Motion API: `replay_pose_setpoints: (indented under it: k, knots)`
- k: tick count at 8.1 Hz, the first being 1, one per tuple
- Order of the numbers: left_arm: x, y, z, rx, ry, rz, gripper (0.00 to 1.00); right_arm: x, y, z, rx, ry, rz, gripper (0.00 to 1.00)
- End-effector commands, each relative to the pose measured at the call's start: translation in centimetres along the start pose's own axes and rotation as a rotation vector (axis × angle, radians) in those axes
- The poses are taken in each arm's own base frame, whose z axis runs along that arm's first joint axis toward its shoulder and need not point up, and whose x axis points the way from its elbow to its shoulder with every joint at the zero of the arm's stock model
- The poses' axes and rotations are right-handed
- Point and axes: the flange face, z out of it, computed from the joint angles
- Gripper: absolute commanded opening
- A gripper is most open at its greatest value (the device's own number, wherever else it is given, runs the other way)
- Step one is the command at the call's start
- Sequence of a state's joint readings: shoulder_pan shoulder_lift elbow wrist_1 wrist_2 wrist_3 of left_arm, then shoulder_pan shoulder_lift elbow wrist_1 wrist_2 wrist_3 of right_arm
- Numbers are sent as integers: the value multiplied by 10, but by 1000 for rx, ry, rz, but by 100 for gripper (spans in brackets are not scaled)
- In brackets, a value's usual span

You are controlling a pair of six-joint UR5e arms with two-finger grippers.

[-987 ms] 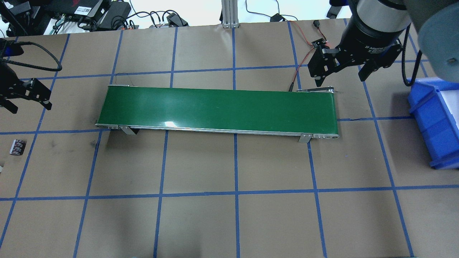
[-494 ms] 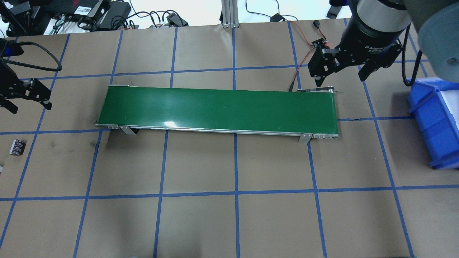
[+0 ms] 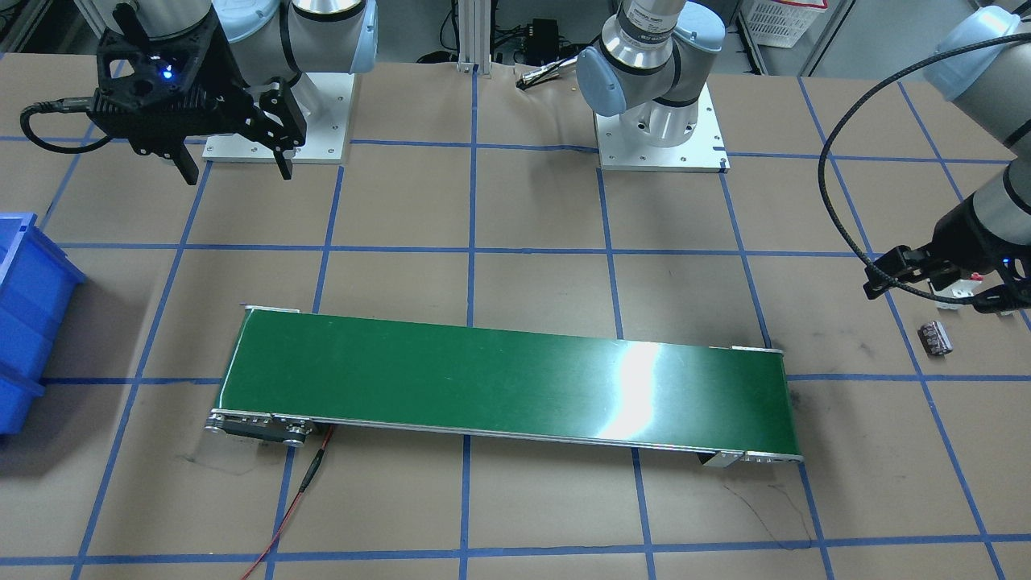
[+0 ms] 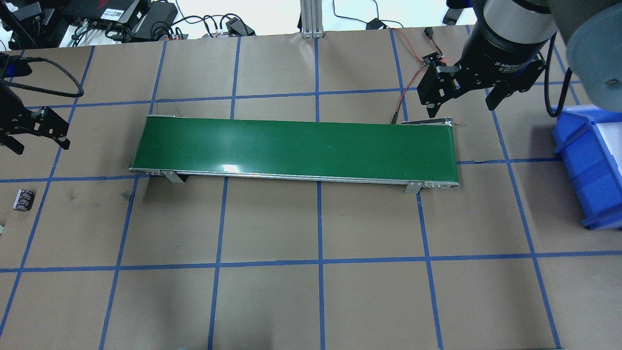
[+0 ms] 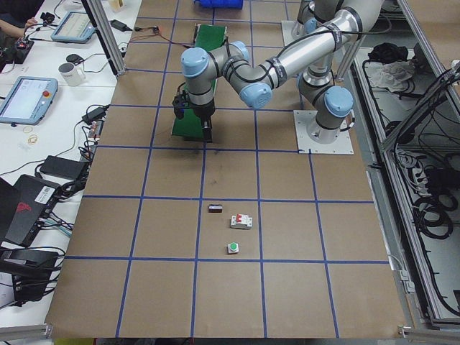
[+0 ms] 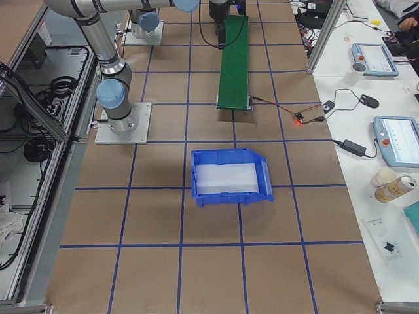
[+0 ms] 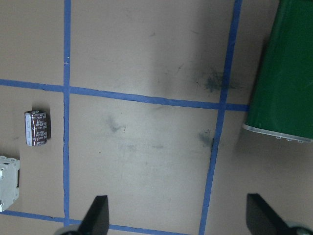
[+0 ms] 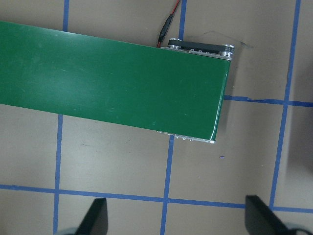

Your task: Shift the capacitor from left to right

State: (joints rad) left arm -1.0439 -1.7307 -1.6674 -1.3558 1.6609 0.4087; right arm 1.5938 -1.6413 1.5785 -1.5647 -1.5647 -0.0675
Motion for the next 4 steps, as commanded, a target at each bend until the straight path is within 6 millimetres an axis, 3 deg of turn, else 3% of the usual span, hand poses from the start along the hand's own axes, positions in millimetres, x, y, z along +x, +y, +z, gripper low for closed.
replay_pose_setpoints:
  k: [1, 3, 4]
  knots:
    - [-29, -5, 26, -48, 2, 56, 100, 0, 0, 0, 0, 0, 0, 100]
    - [-76, -17, 57, -25, -24, 28, 100, 0, 0, 0, 0, 0, -1, 100]
    - [-94, -25, 60, 37, -67, 36, 100, 0, 0, 0, 0, 0, 0, 100]
